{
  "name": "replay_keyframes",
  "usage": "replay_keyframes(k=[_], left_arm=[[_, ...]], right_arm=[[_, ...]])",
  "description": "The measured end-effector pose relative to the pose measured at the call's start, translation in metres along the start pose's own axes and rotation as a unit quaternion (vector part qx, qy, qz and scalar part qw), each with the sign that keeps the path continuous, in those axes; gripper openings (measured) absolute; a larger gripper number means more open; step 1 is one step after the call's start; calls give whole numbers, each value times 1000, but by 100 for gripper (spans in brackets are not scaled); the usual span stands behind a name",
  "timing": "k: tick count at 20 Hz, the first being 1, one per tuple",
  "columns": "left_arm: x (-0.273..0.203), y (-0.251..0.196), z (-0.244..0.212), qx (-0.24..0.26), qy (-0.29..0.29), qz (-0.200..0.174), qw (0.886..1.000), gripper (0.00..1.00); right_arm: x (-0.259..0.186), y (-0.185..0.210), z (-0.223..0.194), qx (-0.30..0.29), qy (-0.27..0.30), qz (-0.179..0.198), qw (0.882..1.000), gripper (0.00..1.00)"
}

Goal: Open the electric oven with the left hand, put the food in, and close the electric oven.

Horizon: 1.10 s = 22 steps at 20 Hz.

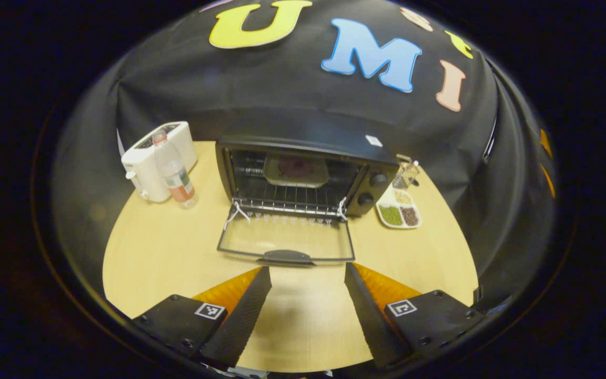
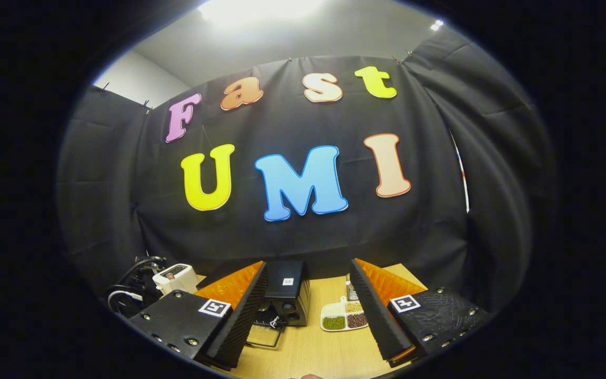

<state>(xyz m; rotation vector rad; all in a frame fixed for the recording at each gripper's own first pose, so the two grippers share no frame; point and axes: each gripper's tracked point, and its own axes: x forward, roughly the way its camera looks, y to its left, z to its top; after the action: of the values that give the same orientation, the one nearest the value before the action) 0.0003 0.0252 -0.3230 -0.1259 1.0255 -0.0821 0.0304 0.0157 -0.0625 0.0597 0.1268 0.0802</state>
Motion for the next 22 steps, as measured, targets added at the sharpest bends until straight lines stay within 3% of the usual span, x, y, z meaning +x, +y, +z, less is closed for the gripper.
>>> replay_keyframes(k=[7,14,15,17,22], left_arm=[[69,23,-46,22,91,27,995,99],[118,24,-58,43,125,28,991,96],[124,26,-60,50,131,29,990,100],[132,26,-63,54,141,29,988,93],[148,34,-65,56,148,40,987,96]], right_arm=[[8,-20,-19,4,26,-17,999,95],[15,-31,-29,2,38,-40,998,95],[14,-32,-29,2,40,-42,998,95],[16,-33,-31,2,41,-46,998,95],[18,-39,-35,-10,44,-61,997,95]])
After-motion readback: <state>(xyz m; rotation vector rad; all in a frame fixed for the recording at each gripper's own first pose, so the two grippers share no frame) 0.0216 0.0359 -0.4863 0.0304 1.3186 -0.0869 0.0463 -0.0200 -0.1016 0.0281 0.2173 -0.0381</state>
